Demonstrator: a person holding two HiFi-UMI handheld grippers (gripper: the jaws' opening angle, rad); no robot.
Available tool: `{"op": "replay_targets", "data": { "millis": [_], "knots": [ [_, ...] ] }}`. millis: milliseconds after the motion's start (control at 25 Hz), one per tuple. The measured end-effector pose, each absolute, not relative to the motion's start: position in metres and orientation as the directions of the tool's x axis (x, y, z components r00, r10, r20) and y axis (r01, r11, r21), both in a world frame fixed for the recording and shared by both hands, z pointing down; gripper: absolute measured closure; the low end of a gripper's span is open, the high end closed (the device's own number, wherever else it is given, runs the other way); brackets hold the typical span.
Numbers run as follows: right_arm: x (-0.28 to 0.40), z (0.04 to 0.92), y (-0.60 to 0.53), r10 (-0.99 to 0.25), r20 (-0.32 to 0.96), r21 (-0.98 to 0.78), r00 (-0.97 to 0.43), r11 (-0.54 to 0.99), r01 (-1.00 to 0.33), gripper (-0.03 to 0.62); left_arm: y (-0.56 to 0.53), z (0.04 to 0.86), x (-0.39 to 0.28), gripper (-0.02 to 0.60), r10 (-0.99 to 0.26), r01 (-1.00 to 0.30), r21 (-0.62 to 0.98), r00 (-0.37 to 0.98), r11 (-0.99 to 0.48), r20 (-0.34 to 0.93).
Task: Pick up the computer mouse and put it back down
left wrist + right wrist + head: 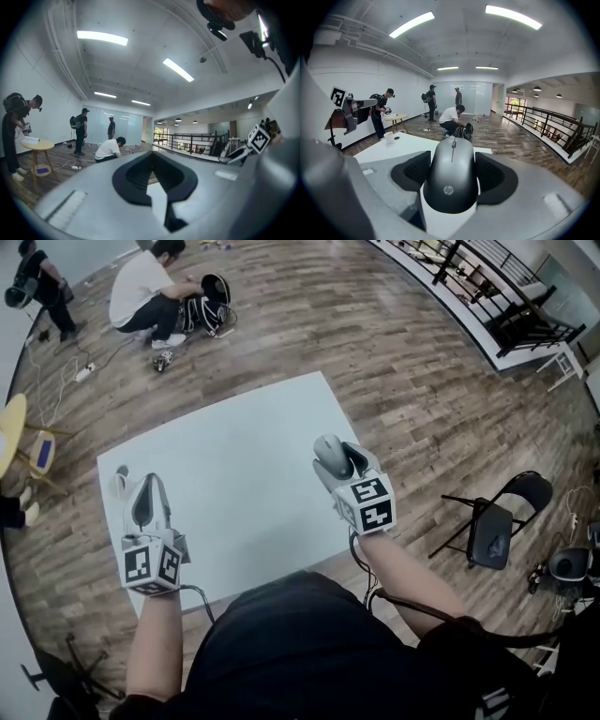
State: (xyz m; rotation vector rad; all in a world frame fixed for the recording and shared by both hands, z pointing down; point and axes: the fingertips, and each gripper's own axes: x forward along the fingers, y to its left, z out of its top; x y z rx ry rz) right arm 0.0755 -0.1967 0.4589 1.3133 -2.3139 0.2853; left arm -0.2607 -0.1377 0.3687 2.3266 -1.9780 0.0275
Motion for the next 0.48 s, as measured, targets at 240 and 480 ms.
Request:
{"op": "replay_targets", "data": {
  "millis": [240,480],
  "knots": [
    [0.067,0.467,-0.201,-0.742,0.498,0.035,-0.448,0.534,-0.845,0.299,-0.139,0.382,-0.269,0.574,-0.985,-0.989,0.073,0.133,-0.125,0.107],
    [0.063,0.480,-0.201,-0.729,0.514,0.010,-0.452,0.532,-0.847,0.299,-0.138,0.384,-0.275,0.574,-0.984,-0.991,0.060,0.122,-0.115,0.128]
  ]
}}
